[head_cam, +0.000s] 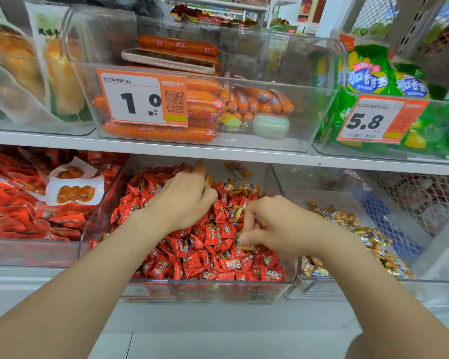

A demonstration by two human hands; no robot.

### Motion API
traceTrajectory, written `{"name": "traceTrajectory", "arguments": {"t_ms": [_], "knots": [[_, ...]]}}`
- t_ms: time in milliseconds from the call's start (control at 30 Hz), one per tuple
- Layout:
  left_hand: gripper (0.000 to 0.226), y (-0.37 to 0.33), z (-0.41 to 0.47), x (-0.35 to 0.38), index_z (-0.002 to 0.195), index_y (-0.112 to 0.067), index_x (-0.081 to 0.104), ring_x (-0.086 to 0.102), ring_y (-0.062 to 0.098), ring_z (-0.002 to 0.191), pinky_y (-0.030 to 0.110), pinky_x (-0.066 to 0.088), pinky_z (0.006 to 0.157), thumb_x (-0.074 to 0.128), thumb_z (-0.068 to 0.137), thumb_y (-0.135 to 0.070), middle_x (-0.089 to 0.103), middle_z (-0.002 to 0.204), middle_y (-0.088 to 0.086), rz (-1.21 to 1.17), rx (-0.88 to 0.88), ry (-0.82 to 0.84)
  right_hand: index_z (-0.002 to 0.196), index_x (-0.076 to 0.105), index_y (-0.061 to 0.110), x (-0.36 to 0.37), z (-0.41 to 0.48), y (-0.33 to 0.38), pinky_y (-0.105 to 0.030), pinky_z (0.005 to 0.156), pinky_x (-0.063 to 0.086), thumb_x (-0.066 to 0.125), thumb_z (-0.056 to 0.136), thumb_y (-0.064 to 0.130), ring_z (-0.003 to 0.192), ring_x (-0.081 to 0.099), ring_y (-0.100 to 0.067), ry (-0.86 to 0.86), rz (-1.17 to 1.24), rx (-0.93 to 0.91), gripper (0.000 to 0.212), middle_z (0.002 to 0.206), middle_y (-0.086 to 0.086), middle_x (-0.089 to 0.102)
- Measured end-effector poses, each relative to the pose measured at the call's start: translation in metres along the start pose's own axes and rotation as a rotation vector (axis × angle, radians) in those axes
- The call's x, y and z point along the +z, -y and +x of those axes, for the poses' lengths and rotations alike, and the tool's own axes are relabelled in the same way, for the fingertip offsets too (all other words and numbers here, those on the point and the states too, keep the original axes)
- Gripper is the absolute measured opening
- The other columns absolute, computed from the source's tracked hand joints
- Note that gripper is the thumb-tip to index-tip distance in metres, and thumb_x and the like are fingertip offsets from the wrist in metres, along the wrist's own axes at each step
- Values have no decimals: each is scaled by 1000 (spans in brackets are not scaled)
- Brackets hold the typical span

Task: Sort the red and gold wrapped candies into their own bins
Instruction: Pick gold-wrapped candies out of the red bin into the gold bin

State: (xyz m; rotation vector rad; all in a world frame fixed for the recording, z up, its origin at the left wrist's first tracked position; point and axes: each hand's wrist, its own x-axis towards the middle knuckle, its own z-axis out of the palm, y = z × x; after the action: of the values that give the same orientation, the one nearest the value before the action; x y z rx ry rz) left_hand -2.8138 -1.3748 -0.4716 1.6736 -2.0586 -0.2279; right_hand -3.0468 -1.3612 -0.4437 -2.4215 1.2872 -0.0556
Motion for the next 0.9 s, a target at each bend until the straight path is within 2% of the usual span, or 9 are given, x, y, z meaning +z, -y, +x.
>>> {"name": "traceTrajectory", "arguments": {"t_ms": [133,233,367,433,533,600,733,833,900], "knots": [[7,3,3,-1,102,-14,45,60,28,56,50,50,52,46,103,-21,63,73,10,-38,-7,-10,99,54,21,4,4,-4,-19,52,39,64,104,28,57,55,-5,-261,134,-61,13,68,6,63],[28,7,6,-1,124,-24,53,66,28,69,47,55,63,42,101,-12,67,83,6,-3,44,27,113,54,24,8,14,-3,-22,49,35,48,108,17,48,48,-8,-331,149,-68,10,60,6,55],[19,3,12,2,91,-26,63,61,26,85,42,55,79,44,93,-25,62,93,0,83,49,31,87,67,16,14,35,-6,-37,60,49,48,105,28,54,57,-15,-372,12,41,29,58,3,59],[16,3,16,7,106,-24,61,61,28,96,44,55,85,50,95,-27,61,105,1,108,31,57,83,67,11,18,44,-13,-43,63,55,51,108,31,59,60,-23,-370,-49,68,35,62,-3,60],[44,7,22,14,140,-27,50,55,35,124,52,47,105,59,97,-25,55,132,6,220,60,162,102,70,11,19,50,-15,-47,70,61,51,101,14,76,68,-33,-321,-102,108,20,85,-9,70],[46,8,23,15,139,-37,54,48,31,132,54,40,112,65,95,-30,51,137,2,309,65,228,109,70,18,19,51,-11,-42,72,57,49,102,21,88,69,-36,-304,-132,128,23,95,-8,71],[13,10,28,17,101,-29,60,53,27,117,45,42,103,68,97,-38,43,108,-5,328,63,171,106,64,18,21,51,1,-38,72,46,57,100,62,95,65,-35,-200,-332,185,45,101,-8,63],[20,11,30,19,98,-21,47,53,31,109,45,45,93,58,104,-36,42,106,0,206,90,121,111,64,18,22,54,3,-40,79,54,70,95,50,98,66,-35,-176,-299,224,37,110,-8,62],[15,13,32,19,108,-14,49,55,32,106,46,48,91,52,108,-28,48,109,6,182,118,96,99,65,19,21,56,2,-43,78,60,70,93,36,91,68,-32,-194,-201,209,19,104,-6,65]]}}
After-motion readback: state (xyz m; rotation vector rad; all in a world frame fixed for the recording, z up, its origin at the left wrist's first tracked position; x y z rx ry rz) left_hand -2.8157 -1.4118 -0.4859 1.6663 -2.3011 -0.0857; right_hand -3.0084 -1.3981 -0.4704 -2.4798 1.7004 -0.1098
